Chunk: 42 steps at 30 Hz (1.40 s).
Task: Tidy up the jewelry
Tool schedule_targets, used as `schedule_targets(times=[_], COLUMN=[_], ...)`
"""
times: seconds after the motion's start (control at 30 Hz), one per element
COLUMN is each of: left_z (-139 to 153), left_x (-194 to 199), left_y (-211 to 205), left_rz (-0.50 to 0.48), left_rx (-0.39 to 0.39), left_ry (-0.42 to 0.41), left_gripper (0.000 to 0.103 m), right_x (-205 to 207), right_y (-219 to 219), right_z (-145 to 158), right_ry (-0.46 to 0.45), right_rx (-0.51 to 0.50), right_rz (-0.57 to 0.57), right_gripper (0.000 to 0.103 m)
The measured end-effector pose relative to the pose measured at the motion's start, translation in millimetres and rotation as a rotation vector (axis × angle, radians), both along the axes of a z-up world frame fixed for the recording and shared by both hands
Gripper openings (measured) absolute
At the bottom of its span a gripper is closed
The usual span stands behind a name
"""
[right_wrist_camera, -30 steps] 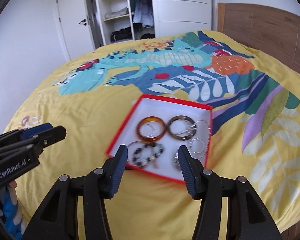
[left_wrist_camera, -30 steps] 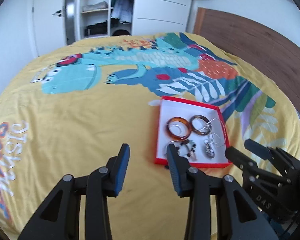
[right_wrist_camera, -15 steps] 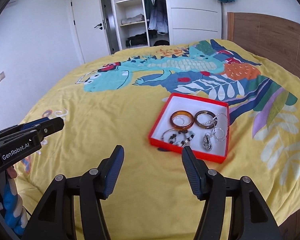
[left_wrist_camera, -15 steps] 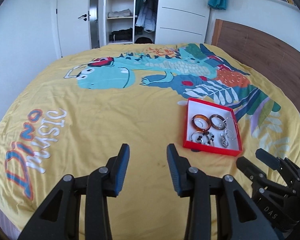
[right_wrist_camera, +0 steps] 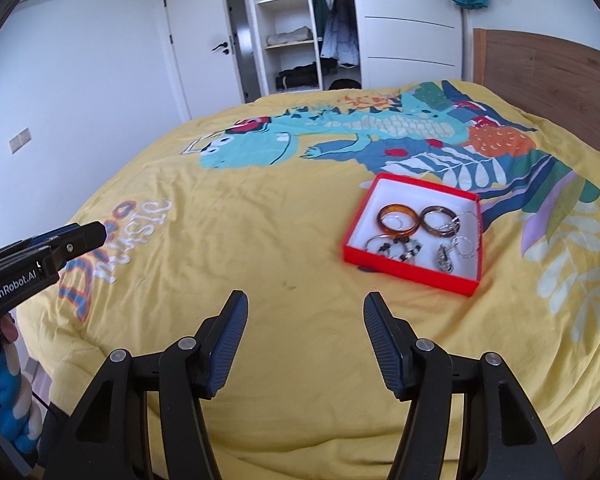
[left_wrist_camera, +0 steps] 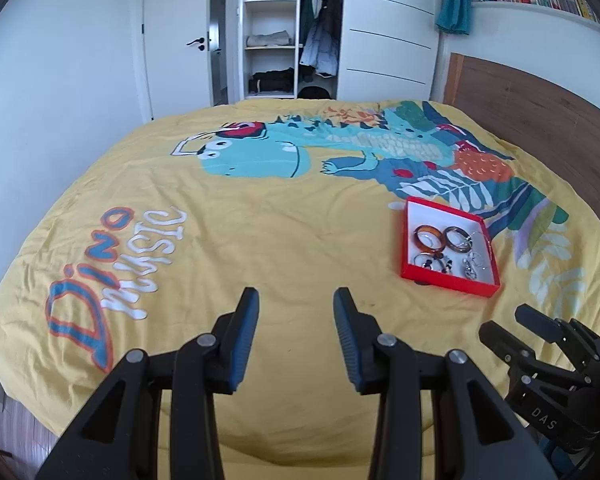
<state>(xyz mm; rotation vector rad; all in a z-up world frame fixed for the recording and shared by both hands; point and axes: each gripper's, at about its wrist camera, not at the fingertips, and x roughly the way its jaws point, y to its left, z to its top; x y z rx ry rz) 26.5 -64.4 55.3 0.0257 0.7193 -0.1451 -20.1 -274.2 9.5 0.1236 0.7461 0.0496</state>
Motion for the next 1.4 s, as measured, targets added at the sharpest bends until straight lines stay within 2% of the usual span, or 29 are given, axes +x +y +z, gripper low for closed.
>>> schedule_targets(times=[0.33, 0.67, 0.97, 1.4], left_z=[-6, -11, -18, -25], left_x=[-18, -25, -27, -28], left_y=[29, 35, 32, 30], left_rz=[0.044, 0.062, 0.047, 0.008], left_rx=[0.004, 0.024, 0.048, 0.044], left_ry=[0.001, -0.013, 0.005, 0.043], left_gripper=[0.037, 0.037, 0.037, 0.037], right_x=[-9, -13, -15, -16], right_y=[14, 16, 17, 18], right_z=[-3, -4, -3, -3], right_ry=[0.01, 0.011, 0.01, 0.009], right_rx=[-0.001, -0.001, -0.003, -0.004], right_rz=[0.025, 0.022, 0.021, 0.023], right_gripper=[0.059, 0.06, 0.063, 0.063])
